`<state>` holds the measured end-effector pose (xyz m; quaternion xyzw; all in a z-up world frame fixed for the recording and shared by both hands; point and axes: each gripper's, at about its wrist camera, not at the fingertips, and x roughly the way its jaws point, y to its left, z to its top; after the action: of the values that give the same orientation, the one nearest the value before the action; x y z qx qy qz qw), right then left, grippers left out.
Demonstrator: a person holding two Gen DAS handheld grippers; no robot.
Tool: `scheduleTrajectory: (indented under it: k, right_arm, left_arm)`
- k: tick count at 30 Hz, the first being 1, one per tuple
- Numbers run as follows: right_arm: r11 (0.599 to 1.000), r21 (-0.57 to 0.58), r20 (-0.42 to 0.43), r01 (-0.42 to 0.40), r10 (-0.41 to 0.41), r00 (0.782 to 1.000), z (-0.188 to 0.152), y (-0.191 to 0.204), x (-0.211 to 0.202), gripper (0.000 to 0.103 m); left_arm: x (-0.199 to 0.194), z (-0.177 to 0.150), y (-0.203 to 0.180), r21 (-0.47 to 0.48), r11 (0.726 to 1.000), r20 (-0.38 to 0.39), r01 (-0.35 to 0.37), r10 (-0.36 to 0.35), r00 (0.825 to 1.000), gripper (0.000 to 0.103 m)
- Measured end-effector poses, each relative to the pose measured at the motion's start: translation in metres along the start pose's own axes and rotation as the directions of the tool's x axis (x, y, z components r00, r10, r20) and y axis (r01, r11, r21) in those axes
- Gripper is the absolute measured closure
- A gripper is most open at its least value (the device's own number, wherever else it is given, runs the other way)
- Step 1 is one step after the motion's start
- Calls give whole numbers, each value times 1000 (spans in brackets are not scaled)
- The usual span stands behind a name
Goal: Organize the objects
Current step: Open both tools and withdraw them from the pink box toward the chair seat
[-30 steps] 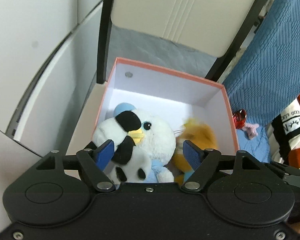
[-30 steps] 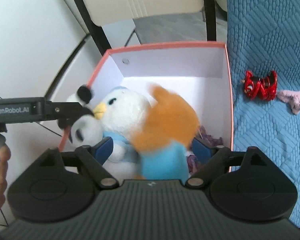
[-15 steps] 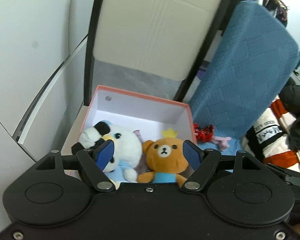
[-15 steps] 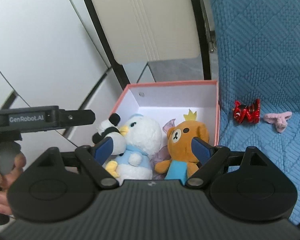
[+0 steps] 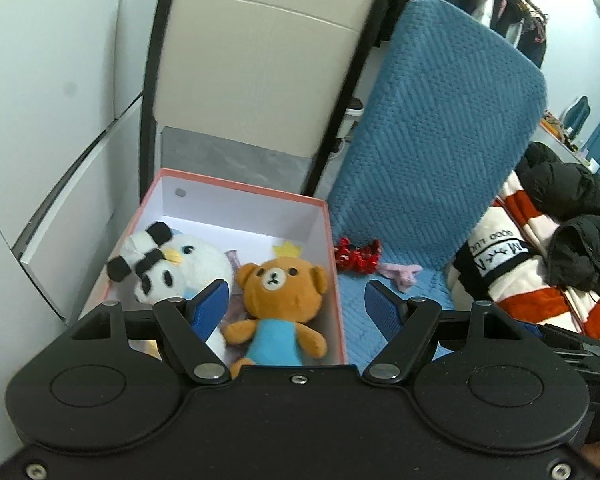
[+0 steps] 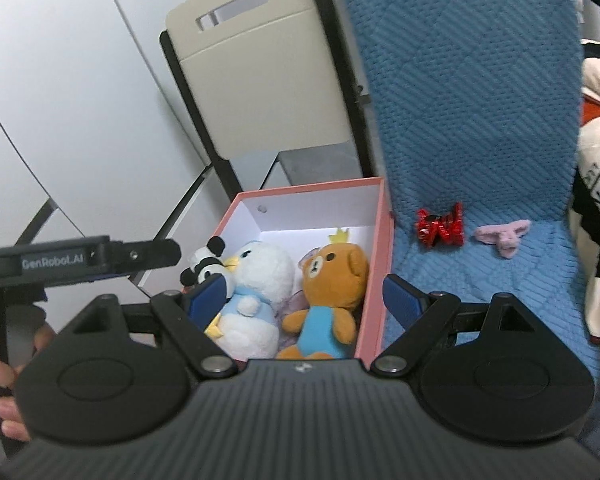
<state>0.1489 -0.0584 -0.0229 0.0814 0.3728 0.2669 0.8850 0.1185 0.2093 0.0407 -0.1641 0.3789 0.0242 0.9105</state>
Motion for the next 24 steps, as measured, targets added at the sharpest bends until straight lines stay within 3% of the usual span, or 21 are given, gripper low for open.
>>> scheduleTrajectory:
  k: [11, 24]
  right_arm:
    - [996, 19, 86, 84, -85, 993, -32, -36, -55, 16]
    - [987, 46, 126, 152, -157, 980, -59, -87, -99, 16]
  left_arm:
    - [-9, -36, -52, 59, 997, 13, 45, -46, 999, 29]
    - [-5, -76, -93, 109, 990, 9, 94, -95, 995, 27]
